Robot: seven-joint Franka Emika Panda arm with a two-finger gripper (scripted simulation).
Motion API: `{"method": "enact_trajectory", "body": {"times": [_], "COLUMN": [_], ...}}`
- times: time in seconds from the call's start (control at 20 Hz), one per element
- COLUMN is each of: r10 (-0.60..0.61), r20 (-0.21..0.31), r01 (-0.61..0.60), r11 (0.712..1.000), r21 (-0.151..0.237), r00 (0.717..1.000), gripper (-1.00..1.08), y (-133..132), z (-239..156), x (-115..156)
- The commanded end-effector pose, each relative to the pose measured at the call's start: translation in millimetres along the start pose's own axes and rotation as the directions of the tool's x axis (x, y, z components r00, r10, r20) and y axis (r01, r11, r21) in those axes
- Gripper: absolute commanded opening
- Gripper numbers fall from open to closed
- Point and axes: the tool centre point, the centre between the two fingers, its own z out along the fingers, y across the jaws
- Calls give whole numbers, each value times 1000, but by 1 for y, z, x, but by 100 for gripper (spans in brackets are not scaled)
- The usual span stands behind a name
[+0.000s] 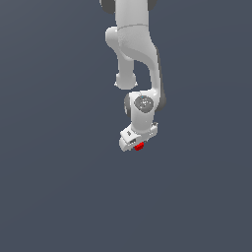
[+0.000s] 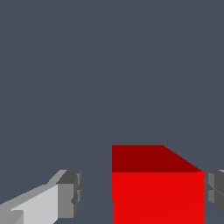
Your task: Pick up the red cube and move it to a goal position.
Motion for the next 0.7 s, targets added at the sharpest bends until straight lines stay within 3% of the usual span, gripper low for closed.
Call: {"method": "enact_trajectory", "body": {"times": [0.0,0.05,0.1,0.65], "r10": [-8,-7,-7,-7], "r20": [-1,-1,-1,-1], "r01": [8,7,7,7], "r11": [1000,1000,1000,1000], "r21": [-2,-2,-2,-2], "r00": [1000,1000,1000,1000], "gripper": [100,100,-100,-100], "y": [0,0,0,0], "z": [2,2,2,1], "x": [0,0,0,0]}}
